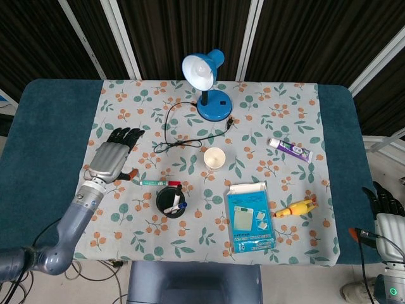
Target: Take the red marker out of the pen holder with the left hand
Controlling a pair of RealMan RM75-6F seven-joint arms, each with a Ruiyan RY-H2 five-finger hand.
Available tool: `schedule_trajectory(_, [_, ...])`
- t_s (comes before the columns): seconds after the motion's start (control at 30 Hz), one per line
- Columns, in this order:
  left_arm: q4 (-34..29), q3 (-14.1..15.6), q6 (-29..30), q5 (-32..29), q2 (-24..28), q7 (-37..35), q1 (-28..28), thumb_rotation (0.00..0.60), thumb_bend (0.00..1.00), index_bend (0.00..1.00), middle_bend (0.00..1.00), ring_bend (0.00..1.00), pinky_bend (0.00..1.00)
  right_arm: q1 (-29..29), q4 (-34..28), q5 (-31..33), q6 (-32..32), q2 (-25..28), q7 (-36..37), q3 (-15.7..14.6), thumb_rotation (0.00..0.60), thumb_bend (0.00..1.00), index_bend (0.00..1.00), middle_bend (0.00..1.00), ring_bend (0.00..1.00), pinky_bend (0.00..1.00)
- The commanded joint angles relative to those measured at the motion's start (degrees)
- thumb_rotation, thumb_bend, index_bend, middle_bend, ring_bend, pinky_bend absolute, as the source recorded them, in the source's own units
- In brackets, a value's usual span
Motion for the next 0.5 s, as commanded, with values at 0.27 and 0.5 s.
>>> schedule_trajectory(0.27, [-5.8, 13.4, 21.4, 13.4, 5.4, 1.9, 19.0, 0.6, 0.24, 0.05, 0.04, 0.0, 0.0, 0.0, 0.2, 0.0, 0.2, -0.1, -0.2, 0.1, 0.6, 0.16, 0.13, 0.05, 0.1, 0.18])
schedule_trajectory(0.5, [7.5, 16.5, 31.1, 23.4, 2.4, -11.7, 30.7, 0.6, 0.24, 0.07, 0.03, 0.0, 0.0, 0.0, 0.2, 0.0, 0.4, -0.1, -0.4, 0.2, 0.6, 0.16, 0.13, 0.05, 0.1, 0.18])
